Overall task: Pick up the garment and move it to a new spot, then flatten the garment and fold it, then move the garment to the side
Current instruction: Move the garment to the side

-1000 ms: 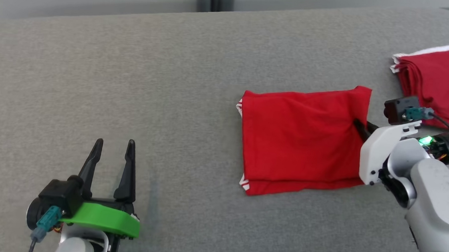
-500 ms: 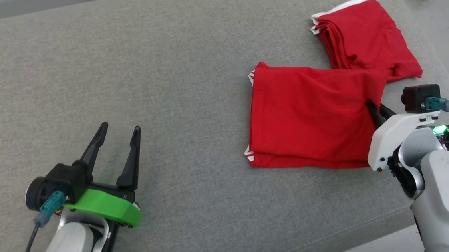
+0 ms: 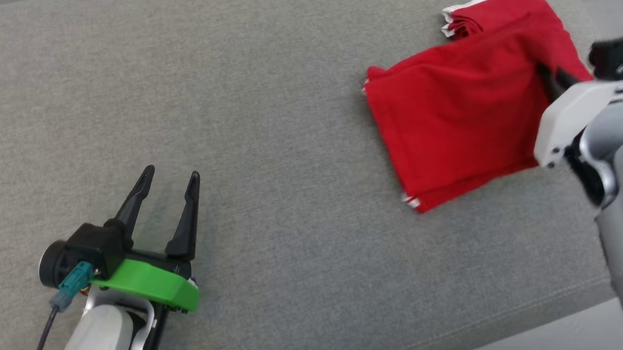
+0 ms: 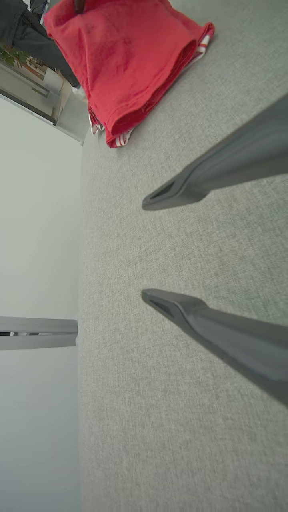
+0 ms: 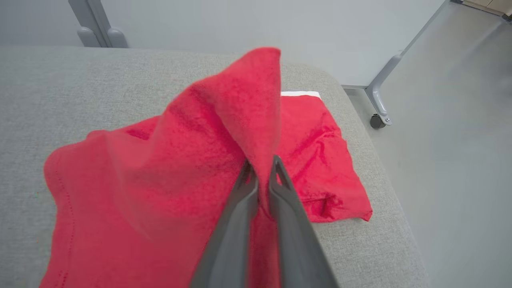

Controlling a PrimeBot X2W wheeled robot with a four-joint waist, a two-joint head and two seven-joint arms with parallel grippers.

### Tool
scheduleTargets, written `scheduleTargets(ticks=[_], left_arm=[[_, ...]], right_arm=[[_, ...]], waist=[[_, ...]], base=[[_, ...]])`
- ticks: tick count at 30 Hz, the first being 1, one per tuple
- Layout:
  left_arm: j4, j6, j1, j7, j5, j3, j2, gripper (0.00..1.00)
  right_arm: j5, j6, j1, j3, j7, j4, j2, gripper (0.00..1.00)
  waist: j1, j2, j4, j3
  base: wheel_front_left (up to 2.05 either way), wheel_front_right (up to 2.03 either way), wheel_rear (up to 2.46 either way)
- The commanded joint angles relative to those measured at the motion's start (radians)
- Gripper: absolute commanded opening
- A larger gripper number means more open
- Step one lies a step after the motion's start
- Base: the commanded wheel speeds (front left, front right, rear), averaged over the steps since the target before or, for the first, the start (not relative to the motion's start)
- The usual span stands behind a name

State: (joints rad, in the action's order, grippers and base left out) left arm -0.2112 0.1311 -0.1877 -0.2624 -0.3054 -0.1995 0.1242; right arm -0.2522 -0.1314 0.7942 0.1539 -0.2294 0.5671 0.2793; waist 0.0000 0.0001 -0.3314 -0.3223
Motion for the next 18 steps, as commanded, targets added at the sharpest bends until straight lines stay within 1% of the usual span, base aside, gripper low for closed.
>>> scheduleTargets(ticks=[1, 3, 7, 8, 13, 18], left_arm=[[0.003, 0.000, -0.022, -0.003, 0.003, 0.001, 0.003, 1.00], [0.004, 0.000, -0.028, -0.003, 0.004, -0.007, 0.000, 1.00], [0.004, 0.000, -0.040, -0.003, 0.005, -0.015, -0.003, 1.00], [0.005, 0.000, -0.043, -0.003, 0.006, -0.017, -0.003, 1.00], [0.007, 0.000, -0.054, -0.003, 0.010, -0.023, 0.002, 1.00], [0.013, -0.001, -0.064, -0.003, 0.014, -0.029, 0.008, 1.00]], right_arm=[[0.013, 0.002, 0.036, -0.013, -0.008, 0.012, 0.014, 0.00], [0.028, 0.002, 0.084, -0.033, -0.024, 0.033, 0.040, 0.00], [0.063, 0.002, 0.155, -0.075, -0.043, 0.073, 0.113, 0.00], [0.074, 0.002, 0.171, -0.091, -0.049, 0.085, 0.135, 0.00], [0.114, 0.002, 0.212, -0.179, -0.044, 0.142, 0.200, 0.00], [0.156, 0.002, 0.231, -0.283, -0.017, 0.209, 0.224, 0.00]], waist=[[0.0000, -0.0001, 0.022, -0.018], [0.0000, -0.0001, 0.043, -0.031], [0.0000, -0.0001, 0.088, -0.058], [0.0000, -0.0001, 0.103, -0.068], [0.0000, -0.0001, 0.155, -0.105], [0.0000, -0.0001, 0.194, -0.142]], base=[[0.00, 0.00, 0.00], [0.00, 0.00, 0.00], [0.00, 0.00, 0.00], [0.00, 0.00, 0.00], [0.00, 0.00, 0.00], [0.00, 0.00, 0.00]])
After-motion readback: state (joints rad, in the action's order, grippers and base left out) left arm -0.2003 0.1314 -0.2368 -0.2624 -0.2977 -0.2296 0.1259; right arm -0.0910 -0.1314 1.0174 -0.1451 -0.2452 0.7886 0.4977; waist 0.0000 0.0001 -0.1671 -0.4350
